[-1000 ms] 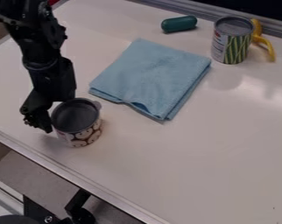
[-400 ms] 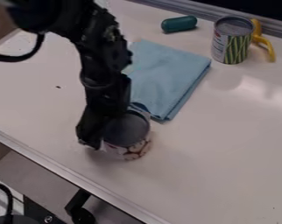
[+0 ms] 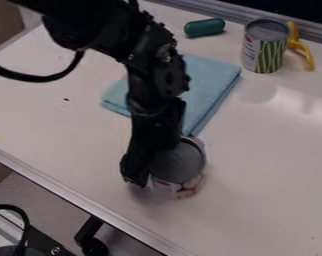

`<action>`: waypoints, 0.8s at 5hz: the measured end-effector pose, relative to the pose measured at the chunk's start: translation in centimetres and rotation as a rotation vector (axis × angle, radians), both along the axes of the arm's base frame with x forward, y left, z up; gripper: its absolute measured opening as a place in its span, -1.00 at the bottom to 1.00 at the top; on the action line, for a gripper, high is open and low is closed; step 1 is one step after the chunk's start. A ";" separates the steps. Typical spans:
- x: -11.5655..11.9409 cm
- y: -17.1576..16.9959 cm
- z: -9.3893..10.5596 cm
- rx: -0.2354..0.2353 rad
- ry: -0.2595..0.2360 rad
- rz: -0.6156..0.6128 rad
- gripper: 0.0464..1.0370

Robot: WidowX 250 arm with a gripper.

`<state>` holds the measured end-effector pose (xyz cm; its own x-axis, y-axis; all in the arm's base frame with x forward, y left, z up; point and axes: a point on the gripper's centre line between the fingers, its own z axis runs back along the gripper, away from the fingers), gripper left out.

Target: Move the red can to the bottom right of the table

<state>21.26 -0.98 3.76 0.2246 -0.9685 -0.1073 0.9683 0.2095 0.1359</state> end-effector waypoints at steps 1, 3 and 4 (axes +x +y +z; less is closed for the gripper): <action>0.2 -1.6 -0.2 0.004 -0.002 0.014 0.93; 0.5 0.3 0.8 0.004 -0.030 0.098 0.93; 1.4 3.0 1.4 0.037 -0.066 0.184 0.92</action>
<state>22.68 2.04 5.19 0.4049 -0.9063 -0.1210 0.9030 0.3756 0.2088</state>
